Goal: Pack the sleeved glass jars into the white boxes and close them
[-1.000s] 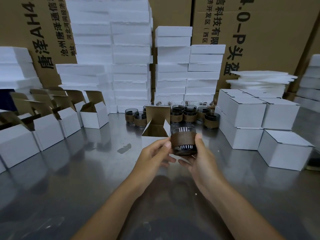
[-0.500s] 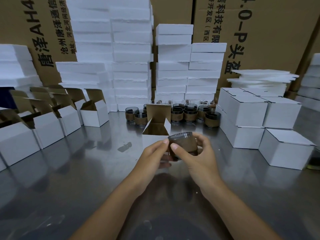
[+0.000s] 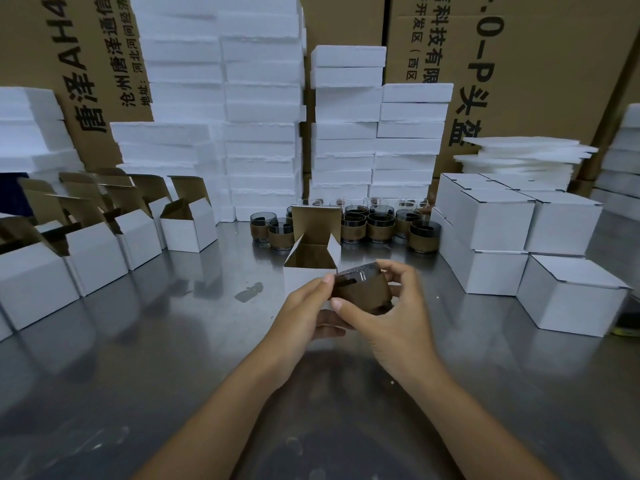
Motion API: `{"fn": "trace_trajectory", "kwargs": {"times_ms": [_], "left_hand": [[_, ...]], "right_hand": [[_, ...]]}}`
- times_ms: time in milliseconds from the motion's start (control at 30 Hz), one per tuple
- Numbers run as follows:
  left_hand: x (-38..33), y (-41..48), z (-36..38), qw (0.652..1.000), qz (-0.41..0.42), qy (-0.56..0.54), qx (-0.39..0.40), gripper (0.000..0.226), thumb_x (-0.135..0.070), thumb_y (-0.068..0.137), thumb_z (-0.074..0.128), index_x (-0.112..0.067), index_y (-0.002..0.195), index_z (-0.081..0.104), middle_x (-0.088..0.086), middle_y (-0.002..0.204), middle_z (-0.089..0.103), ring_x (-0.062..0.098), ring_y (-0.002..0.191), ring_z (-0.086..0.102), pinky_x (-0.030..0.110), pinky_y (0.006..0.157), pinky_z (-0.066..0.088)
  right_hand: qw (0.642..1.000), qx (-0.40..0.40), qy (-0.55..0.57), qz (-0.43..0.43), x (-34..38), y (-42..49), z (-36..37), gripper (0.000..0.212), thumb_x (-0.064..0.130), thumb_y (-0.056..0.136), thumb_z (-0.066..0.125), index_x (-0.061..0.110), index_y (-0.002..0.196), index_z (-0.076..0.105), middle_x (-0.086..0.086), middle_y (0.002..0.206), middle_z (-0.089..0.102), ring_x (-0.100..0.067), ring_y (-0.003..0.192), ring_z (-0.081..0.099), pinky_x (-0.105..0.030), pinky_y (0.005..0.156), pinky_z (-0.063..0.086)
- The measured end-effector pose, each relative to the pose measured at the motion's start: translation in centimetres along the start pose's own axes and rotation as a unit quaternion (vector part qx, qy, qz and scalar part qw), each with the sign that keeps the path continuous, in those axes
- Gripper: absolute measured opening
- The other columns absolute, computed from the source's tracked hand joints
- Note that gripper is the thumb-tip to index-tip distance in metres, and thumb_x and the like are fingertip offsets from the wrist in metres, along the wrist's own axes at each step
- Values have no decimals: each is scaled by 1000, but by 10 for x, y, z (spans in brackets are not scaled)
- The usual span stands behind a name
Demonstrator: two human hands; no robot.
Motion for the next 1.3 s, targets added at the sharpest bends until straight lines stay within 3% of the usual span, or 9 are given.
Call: {"fn": "trace_trajectory", "kwargs": {"times_ms": [167, 267, 433, 933, 1067, 1167, 1300], "left_hand": [[-7, -1, -7, 999, 41, -4, -29, 44, -54, 79, 46, -31, 113, 60, -5, 106, 69, 14, 96, 67, 30, 81, 56], [-13, -2, -10, 997, 68, 1, -42, 22, -41, 87, 51, -37, 105, 62, -14, 98, 71, 6, 93, 67, 19, 71, 54], [-23, -8, -13, 993, 103, 12, -60, 31, -15, 91, 56, -26, 119, 60, -8, 115, 65, 9, 103, 64, 28, 87, 54], [-36, -15, -13, 986, 151, 19, -68, 36, 0, 87, 55, -21, 117, 59, -8, 112, 65, 3, 93, 66, 22, 81, 53], [-31, -11, -11, 989, 136, 19, -51, 31, -18, 89, 57, -23, 120, 58, -10, 113, 64, 3, 96, 65, 20, 80, 53], [-19, -6, -8, 995, 88, 21, -33, 53, -48, 76, 53, -26, 124, 56, -2, 117, 64, 14, 105, 63, 27, 84, 55], [-15, -6, -6, 998, 65, 6, -16, 41, -54, 73, 50, -38, 109, 61, 2, 102, 69, 13, 86, 66, 17, 65, 50]], "right_hand": [[1000, 20, 0, -20, 5, -1, 4, 65, 28, 60, 85, 39, 109, 44, 20, 110, 48, 15, 99, 48, -2, 73, 42], [999, 18, -7, -41, 9, -1, 2, 63, 22, 61, 85, 32, 111, 48, 16, 110, 55, 14, 101, 49, 2, 78, 36], [997, 15, -40, -61, 12, -1, 2, 64, 18, 62, 86, 36, 109, 47, 19, 110, 56, 11, 106, 48, 4, 81, 31], [994, -3, -56, -96, 19, -3, 0, 62, 19, 61, 86, 39, 103, 46, 20, 106, 57, 7, 102, 53, -4, 80, 38], [996, 10, -57, -75, 15, -3, 2, 62, 22, 63, 85, 32, 111, 47, 17, 110, 56, 8, 104, 50, 0, 81, 35], [999, 12, -35, -31, 10, -1, 2, 59, 28, 66, 82, 30, 115, 48, 18, 110, 54, 13, 102, 48, 0, 77, 38], [997, 9, 49, 53, -2, 1, -1, 47, 28, 72, 77, 29, 113, 53, 18, 103, 56, 12, 92, 54, -2, 65, 42]]}}
Point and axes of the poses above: each hand's wrist, its own y-axis towards the middle knuckle, its own z-axis out of the palm, x = y × z, the point moved 9 cm from there along y, towards the middle knuckle
